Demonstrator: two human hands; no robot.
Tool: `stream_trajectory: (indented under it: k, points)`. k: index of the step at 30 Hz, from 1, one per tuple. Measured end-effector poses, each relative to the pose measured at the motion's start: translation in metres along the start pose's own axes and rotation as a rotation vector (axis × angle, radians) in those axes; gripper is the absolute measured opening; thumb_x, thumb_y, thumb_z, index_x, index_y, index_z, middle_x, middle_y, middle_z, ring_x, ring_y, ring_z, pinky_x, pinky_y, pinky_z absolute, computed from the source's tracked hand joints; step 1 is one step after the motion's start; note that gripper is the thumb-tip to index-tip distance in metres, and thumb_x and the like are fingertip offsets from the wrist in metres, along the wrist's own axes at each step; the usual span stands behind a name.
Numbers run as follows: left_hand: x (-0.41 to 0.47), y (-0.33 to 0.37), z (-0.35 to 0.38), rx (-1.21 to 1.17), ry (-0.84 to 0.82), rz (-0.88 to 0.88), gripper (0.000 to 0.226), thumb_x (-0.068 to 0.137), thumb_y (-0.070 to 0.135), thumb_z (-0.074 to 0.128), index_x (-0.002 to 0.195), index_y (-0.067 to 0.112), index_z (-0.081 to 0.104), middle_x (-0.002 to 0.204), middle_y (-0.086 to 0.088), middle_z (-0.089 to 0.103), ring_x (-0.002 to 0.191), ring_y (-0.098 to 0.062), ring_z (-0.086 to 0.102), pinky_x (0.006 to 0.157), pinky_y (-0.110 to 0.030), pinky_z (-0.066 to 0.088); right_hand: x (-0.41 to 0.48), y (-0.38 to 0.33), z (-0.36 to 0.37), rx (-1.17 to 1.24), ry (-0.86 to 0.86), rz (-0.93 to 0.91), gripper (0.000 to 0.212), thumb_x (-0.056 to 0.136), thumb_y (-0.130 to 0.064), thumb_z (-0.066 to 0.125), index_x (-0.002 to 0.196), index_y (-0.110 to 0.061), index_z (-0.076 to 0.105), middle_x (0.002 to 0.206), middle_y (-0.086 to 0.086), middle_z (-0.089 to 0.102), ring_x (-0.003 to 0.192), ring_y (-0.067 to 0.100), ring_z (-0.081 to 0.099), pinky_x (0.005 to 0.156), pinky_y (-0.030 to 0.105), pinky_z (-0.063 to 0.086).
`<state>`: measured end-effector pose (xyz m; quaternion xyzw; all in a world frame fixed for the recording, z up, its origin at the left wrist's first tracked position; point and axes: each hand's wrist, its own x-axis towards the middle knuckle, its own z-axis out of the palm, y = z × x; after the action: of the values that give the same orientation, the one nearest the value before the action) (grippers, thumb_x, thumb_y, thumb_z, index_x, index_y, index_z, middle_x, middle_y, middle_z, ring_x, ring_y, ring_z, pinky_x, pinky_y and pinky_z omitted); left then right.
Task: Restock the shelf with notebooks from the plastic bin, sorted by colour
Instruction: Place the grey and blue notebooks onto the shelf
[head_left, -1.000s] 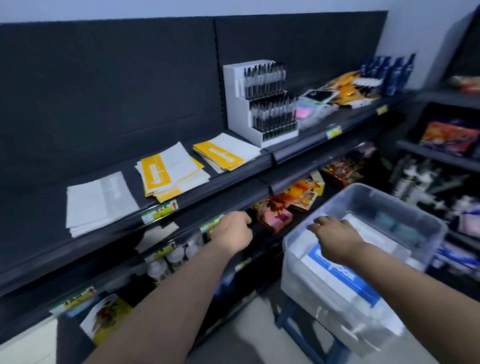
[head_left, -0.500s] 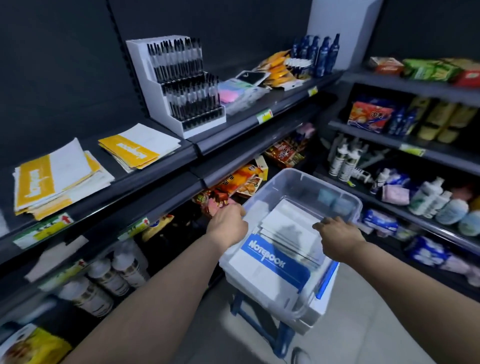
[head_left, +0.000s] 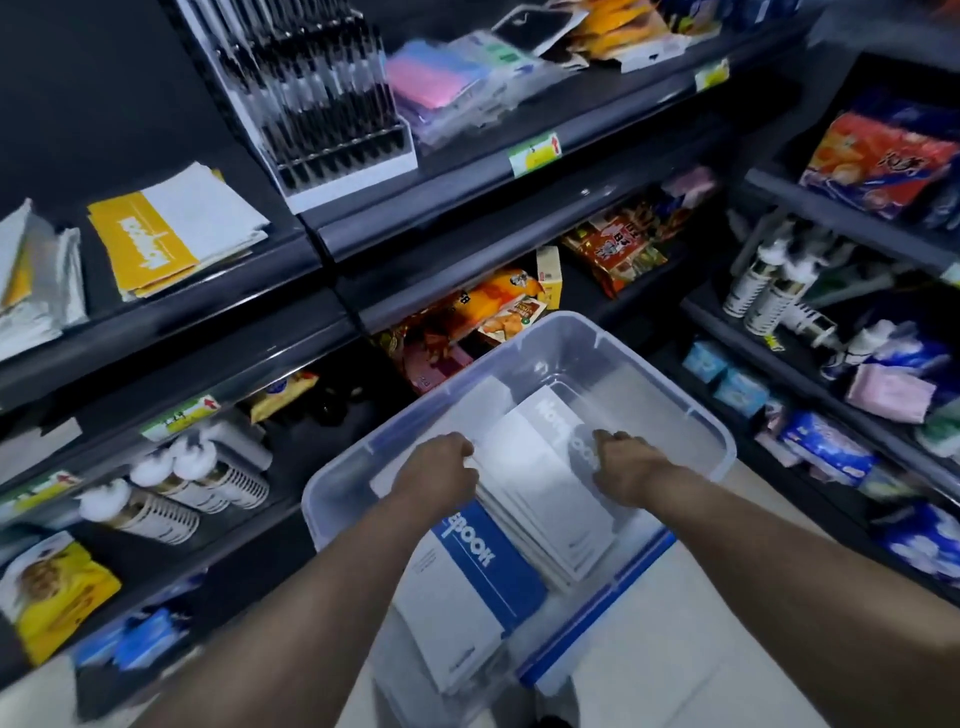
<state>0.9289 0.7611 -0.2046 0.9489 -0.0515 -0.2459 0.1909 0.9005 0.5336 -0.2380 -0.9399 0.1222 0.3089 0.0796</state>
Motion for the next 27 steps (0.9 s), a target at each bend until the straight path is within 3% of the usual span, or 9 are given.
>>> stream_trajectory:
  k: [4, 12, 16, 22, 27]
  points:
    - [0.002, -0.005, 0.004, -0.020, 0.003, -0.063, 0.033, 0.093, 0.019, 0.053, 0.126, 0.015, 0.057, 0.126, -0.006, 0.061, 0.109, -0.025, 0.060, 0.087, -0.034, 0.052, 0.026, -0.006, 0.017, 0.107, -0.009, -0.008, 0.065, 0.093, -0.021, 0.049, 0.148, -0.006, 0.017, 0.141, 0.021, 0.039, 0.128, 0.037, 0.043, 0.107, 0.042, 0.037]
    - [0.006, -0.019, 0.008, -0.034, 0.015, -0.124, 0.033, 0.094, 0.021, 0.053, 0.127, 0.018, 0.056, 0.128, -0.001, 0.059, 0.108, -0.017, 0.059, 0.079, -0.026, 0.048, 0.035, -0.008, 0.017, 0.220, 0.126, -0.004, 0.066, 0.078, -0.024, 0.071, 0.133, -0.009, 0.038, 0.130, 0.016, 0.043, 0.121, 0.034, 0.045, 0.097, 0.040, 0.044]
    - [0.007, -0.017, 0.011, -0.060, -0.008, -0.119, 0.030, 0.095, 0.018, 0.052, 0.124, 0.016, 0.058, 0.127, -0.002, 0.060, 0.111, -0.020, 0.058, 0.089, -0.030, 0.049, 0.029, -0.006, 0.016, 0.316, 0.135, -0.039, 0.056, 0.082, -0.008, 0.060, 0.132, -0.013, 0.034, 0.127, 0.017, 0.042, 0.107, 0.039, 0.054, 0.091, 0.041, 0.046]
    - [0.009, -0.011, 0.007, -0.058, 0.007, -0.084, 0.035, 0.095, 0.019, 0.052, 0.130, 0.017, 0.055, 0.131, -0.002, 0.058, 0.111, -0.021, 0.058, 0.079, -0.027, 0.046, 0.019, -0.001, 0.010, 0.315, 0.157, -0.141, 0.073, 0.081, 0.004, 0.050, 0.144, -0.027, 0.027, 0.125, 0.013, 0.037, 0.089, 0.033, 0.056, 0.082, 0.034, 0.047]
    - [0.006, -0.007, 0.008, -0.083, -0.001, -0.055, 0.037, 0.095, 0.018, 0.052, 0.131, 0.016, 0.055, 0.133, -0.002, 0.056, 0.117, -0.020, 0.056, 0.091, -0.031, 0.050, 0.018, 0.000, 0.007, 0.293, 0.116, -0.160, 0.074, 0.084, -0.004, 0.050, 0.146, -0.033, 0.021, 0.127, 0.012, 0.047, 0.108, 0.035, 0.056, 0.085, 0.034, 0.044]
